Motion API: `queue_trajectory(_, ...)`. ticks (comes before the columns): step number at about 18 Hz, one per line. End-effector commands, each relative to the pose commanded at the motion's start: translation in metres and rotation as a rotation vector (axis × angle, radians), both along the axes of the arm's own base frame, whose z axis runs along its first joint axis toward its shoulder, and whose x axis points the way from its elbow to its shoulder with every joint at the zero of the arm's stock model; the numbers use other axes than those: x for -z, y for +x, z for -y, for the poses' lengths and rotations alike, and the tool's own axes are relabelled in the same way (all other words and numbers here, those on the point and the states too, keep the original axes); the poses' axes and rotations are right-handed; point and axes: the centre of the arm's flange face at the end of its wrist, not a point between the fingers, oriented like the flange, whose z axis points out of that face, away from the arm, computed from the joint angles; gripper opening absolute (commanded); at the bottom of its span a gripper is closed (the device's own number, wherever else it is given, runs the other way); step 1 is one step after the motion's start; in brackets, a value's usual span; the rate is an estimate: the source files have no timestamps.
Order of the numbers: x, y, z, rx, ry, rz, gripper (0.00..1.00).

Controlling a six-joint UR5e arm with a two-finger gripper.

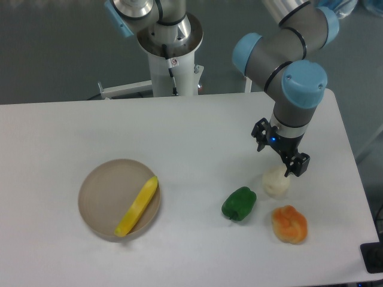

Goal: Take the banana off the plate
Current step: 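Move the open gripper over the yellow banana on the beige plate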

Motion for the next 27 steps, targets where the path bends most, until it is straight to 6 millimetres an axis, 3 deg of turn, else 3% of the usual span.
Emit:
queue_trajectory(4,-0.002,0.001,-0.001,0.000,0.006,0.001,1.00)
queue_trajectory(7,-0.004,0.022,-0.013,0.010,0.014,0.007,1.00)
queue_trajectory(12,-0.021,0.111,-0.060,-0.096,0.122,0.109,1.00)
queue_trajectory(15,-0.004,0.171,-0.072,-0.123,0.101,0.149,1.00)
queue_trajectory(18,0.009,0.214,-0.084,-0.157,0.114,0.175,1.00)
queue_trajectory(20,0.023,0.248,-0.104,-0.212,0.156,0.179,1.00)
queue_trajectory(27,0.057,0.273,-0.150,-0.383,0.230,0.245,1.00)
